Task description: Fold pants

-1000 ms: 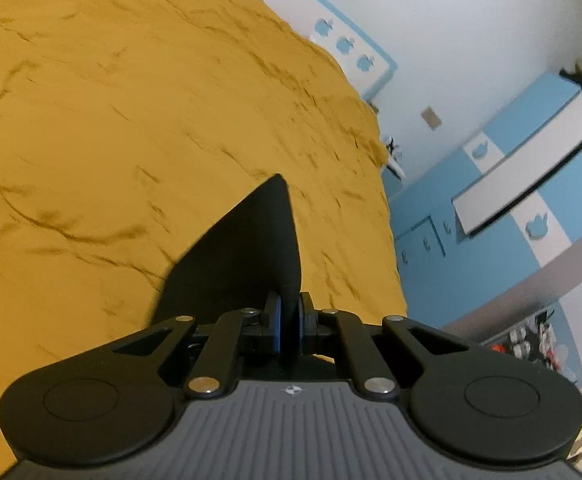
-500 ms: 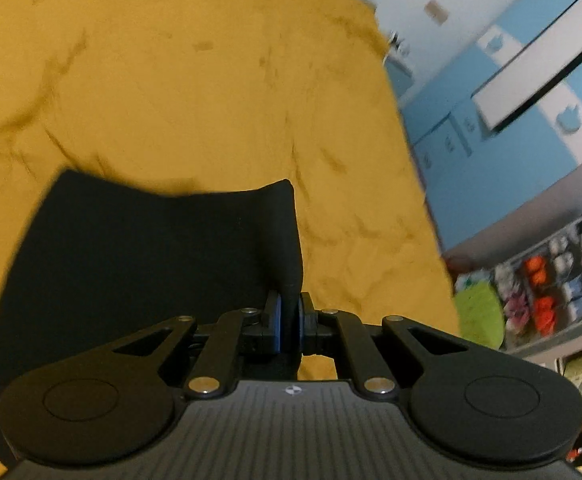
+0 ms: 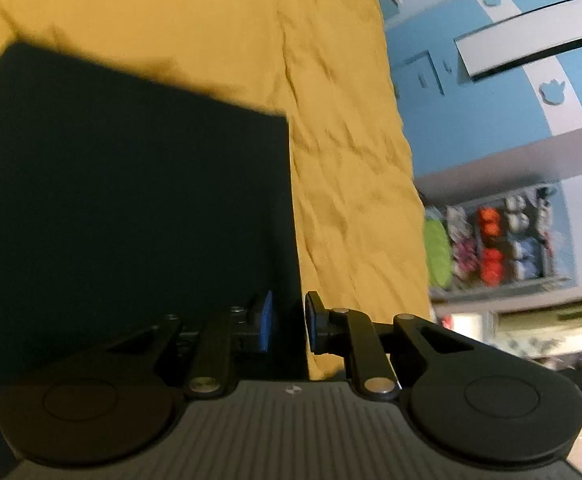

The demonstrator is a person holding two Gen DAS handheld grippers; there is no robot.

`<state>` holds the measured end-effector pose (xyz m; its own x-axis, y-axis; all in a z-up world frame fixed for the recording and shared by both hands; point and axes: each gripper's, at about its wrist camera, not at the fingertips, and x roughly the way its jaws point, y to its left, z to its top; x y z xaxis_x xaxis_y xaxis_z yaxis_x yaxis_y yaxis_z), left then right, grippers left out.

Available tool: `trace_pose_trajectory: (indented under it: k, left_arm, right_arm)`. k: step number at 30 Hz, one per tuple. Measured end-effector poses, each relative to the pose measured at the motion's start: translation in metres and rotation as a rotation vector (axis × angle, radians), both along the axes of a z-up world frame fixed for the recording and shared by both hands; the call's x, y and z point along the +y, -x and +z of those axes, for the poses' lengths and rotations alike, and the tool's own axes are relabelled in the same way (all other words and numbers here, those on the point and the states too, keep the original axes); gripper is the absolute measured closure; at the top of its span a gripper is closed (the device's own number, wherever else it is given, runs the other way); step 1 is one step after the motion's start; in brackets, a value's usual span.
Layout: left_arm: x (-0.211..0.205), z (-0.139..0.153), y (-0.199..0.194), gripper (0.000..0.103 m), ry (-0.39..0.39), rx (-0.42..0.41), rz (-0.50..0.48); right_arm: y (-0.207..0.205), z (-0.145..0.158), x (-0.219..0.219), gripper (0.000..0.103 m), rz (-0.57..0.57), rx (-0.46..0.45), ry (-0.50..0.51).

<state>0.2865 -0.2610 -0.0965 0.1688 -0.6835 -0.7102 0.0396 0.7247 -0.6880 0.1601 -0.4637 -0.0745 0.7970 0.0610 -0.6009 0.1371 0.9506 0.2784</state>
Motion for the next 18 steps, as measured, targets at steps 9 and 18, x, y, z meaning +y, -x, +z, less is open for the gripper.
trace_pose_trajectory:
  k: [9,18]
  left_arm:
    - [0.030,0.013,0.013,0.085,0.024,-0.051,-0.033]
    - [0.089,0.043,0.027,0.083,-0.127,-0.274,0.023]
  right_arm:
    - [0.019,0.007,0.006,0.082,-0.047,0.025,0.089]
    - [0.011,0.016,0.017,0.062,-0.040,-0.020,0.067]
